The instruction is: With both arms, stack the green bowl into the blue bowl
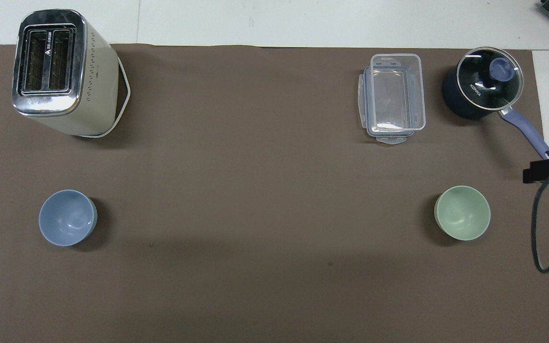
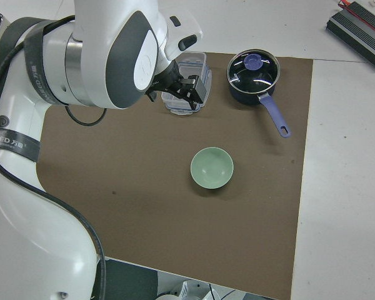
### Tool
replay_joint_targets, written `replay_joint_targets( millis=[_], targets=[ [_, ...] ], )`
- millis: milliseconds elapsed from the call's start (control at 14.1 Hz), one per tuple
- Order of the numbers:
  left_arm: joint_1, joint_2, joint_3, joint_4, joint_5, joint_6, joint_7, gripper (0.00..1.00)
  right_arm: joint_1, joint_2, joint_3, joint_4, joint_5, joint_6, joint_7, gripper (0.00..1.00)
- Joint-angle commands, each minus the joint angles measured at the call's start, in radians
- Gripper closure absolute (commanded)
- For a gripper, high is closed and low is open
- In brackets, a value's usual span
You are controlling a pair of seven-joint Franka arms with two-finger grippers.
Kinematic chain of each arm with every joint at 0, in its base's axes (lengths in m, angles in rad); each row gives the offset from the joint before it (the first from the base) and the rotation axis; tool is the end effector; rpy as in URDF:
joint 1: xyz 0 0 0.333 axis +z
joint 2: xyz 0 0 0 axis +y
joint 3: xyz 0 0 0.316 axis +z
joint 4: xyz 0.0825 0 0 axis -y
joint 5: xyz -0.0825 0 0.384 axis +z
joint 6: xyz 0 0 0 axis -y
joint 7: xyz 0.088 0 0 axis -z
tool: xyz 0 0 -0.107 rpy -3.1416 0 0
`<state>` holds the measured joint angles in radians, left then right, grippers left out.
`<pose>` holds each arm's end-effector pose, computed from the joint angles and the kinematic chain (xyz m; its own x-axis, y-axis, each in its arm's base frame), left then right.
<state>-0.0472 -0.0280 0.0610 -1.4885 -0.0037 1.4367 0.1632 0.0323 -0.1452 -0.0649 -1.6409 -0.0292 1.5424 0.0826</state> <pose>0.5316 0.0075 0.6664 0.9885 -0.1494 -0.0227 -0.1492 -0.9888 0.0092 0.5052 -0.0225 0.6658 0.9922 -0.1155 0.0479 -0.1163 -0.9931 0.0158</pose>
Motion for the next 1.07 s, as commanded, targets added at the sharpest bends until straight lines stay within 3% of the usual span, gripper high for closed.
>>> replay_joint_targets(
  millis=[0, 996],
  targets=[
    [-0.005, -0.015, 0.0, -0.013, 0.001, 0.013, 0.006, 0.0, -0.009, -0.008, 0.004, -0.008, 0.003, -0.005, -0.02, 0.0],
    [0.021, -0.056, 0.002, -0.09, -0.004, 0.064, 0.073, 0.0, -0.009, -0.008, 0.004, -0.008, 0.003, -0.005, -0.02, 0.0]
  ],
)
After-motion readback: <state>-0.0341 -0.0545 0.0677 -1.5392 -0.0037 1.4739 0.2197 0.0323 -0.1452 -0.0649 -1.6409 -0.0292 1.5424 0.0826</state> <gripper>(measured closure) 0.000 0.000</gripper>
